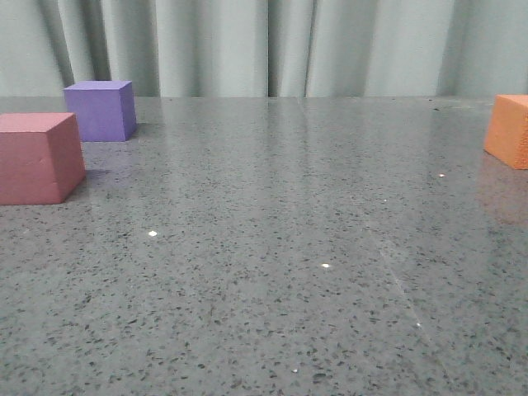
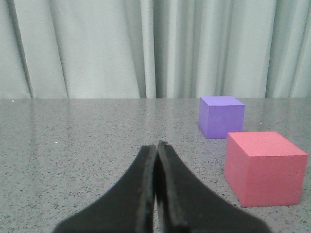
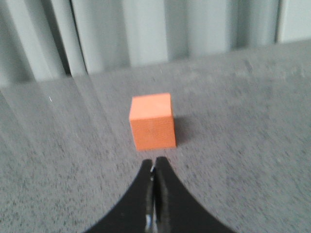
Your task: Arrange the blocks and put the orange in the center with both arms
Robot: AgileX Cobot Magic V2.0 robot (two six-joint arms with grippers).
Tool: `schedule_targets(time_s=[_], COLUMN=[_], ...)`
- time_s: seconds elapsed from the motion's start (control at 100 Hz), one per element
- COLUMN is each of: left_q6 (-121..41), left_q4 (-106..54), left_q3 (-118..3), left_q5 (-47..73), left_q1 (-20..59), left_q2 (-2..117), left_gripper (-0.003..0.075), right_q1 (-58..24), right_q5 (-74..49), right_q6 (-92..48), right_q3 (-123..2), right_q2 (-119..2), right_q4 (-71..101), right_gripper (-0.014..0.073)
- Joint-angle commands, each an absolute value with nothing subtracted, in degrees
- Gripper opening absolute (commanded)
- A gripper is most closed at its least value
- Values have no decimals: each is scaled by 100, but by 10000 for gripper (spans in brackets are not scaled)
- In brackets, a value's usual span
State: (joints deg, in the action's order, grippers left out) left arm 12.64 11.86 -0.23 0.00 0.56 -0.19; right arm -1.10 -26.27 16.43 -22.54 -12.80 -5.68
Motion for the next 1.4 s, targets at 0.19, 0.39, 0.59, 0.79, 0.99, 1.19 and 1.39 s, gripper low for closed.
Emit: schedule_targets(time_s=[0.19, 0.39, 0.59, 0.79, 0.99, 1.19, 1.39], left_q6=[1259, 1259, 1259, 1259, 1259, 1259, 1259], left_q4=[1137, 1137, 1137, 1137, 1137, 1137, 1137], left_q3=[281, 281, 281, 281, 281, 281, 281], left_q5=[-435, -435, -435, -435, -435, -435, -435], left_q1=[50, 50, 50, 50, 50, 50, 50], left_q2=[-209, -209, -209, -209, -209, -209, -209], left_gripper=[-19, -19, -19, -19, -19, -19, -19], right_q1=[-103, -103, -103, -103, -103, -103, -103], right_q5=[-3990, -3872, -3986, -3616, -3220, -2909, -3295], right_q6=[1252, 1252, 1191, 1191, 1184, 1083, 759], right_q3=[-4834, -5552, -5861, -5867, -5867, -5911, -6456], right_q2=[-4181, -5515, -6356, -6400, -6400, -6416, -6909], right_q4=[-565, -565, -560, -554, -554, -562, -562], right_gripper=[-67, -67, 10, 537, 638, 638, 638])
